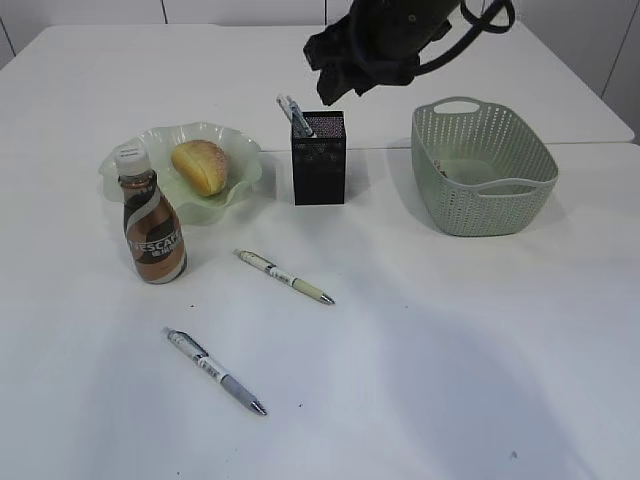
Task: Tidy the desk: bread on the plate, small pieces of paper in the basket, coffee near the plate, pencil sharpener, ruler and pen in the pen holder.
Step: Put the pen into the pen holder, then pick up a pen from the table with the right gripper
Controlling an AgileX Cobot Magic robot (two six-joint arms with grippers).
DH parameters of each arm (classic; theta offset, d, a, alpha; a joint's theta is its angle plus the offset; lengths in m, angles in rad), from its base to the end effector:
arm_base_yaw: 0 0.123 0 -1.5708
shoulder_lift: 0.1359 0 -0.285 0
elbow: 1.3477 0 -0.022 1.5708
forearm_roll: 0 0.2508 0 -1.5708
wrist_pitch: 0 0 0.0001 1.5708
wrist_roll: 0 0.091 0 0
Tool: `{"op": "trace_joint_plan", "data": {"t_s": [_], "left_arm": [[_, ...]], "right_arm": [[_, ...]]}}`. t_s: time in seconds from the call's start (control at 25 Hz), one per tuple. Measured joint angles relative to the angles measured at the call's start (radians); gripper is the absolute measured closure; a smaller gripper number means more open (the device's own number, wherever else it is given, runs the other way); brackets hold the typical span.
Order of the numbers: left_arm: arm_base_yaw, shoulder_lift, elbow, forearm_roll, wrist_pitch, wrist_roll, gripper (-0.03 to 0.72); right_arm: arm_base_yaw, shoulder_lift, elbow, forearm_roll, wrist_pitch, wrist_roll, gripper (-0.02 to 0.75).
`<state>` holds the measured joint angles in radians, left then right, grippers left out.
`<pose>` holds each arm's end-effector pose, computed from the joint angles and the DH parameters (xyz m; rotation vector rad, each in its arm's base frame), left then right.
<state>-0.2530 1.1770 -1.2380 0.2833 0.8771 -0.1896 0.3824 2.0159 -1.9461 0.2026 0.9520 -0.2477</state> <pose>0.2368 -0.0410 0.3994 0.1667 2.2559 0.1097 0.4219 0.1858 0.3159 -0.7003 2.4048 0.3108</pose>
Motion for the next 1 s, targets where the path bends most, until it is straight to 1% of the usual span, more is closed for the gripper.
{"op": "trace_joint_plan", "data": {"t_s": [0.04,0.08,0.2,0.28,0.36,0.56,0.64,0.84,1.0], "left_arm": [[0.000,0.000,0.000,0.000,0.005,0.000,0.365],[0.000,0.000,0.000,0.000,0.009,0.000,0.365],[0.000,0.000,0.000,0.000,0.025,0.000,0.365],[0.000,0.000,0.000,0.000,0.027,0.000,0.365],[0.000,0.000,0.000,0.000,0.027,0.000,0.365],[0.000,0.000,0.000,0.000,0.046,0.000,0.365],[0.000,0.000,0.000,0.002,0.048,0.000,0.365],[0.000,0.000,0.000,0.002,0.048,0.000,0.365],[0.000,0.000,0.000,0.002,0.048,0.000,0.365]], "right_arm": [[0.000,0.000,0.000,0.000,0.000,0.000,0.364],[0.002,0.000,-0.015,0.032,0.052,-0.040,0.364],[0.015,0.000,-0.019,0.045,0.092,-0.091,0.364],[0.054,0.002,-0.019,0.044,0.136,-0.165,0.364],[0.092,0.009,-0.022,0.025,0.162,-0.194,0.364],[0.151,0.062,-0.035,-0.009,0.236,-0.187,0.364],[0.158,0.094,-0.054,-0.011,0.266,-0.175,0.364],[0.159,0.162,-0.068,-0.019,0.273,-0.185,0.364],[0.159,0.212,-0.074,-0.021,0.271,-0.259,0.365]]}}
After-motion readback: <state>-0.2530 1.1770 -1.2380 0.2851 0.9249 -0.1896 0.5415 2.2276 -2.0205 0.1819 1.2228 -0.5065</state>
